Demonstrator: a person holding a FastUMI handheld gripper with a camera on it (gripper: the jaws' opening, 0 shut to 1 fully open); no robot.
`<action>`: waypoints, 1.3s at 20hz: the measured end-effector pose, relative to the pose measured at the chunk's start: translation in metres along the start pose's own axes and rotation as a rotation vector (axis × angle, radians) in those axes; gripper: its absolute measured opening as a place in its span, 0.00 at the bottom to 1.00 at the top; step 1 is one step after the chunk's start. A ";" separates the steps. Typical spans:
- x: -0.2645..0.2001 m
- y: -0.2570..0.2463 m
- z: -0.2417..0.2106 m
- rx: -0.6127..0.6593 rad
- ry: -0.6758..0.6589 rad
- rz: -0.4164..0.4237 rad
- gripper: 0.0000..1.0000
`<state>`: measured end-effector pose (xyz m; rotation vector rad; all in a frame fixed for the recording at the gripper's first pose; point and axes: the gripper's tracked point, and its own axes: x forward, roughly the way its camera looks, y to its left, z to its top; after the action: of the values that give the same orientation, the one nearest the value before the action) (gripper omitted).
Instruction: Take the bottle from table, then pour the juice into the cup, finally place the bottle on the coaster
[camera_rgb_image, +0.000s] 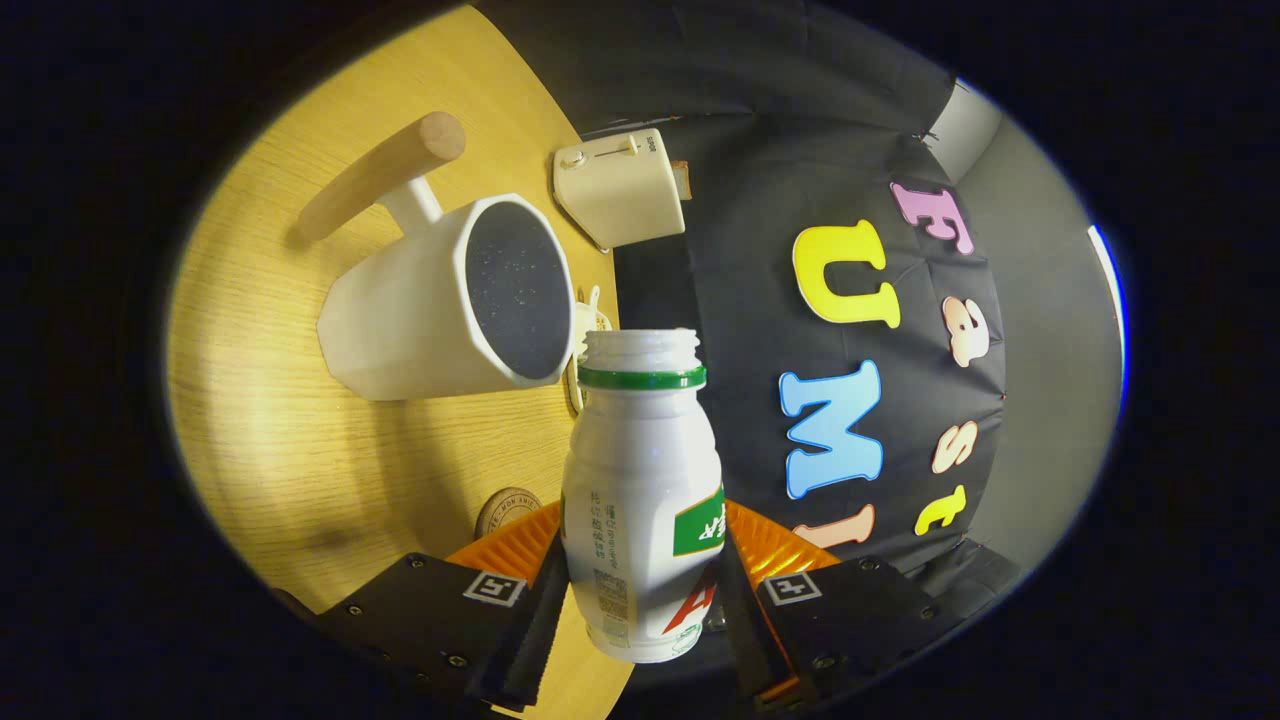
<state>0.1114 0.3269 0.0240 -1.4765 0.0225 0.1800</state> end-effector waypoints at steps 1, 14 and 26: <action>0.003 -0.003 0.000 -0.011 0.001 -0.003 0.71; 0.006 -0.015 0.000 -0.176 0.017 -0.039 0.71; 0.005 -0.017 0.008 -0.297 0.009 -0.052 0.71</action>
<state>0.1174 0.3335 0.0407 -1.7724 -0.0370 0.1389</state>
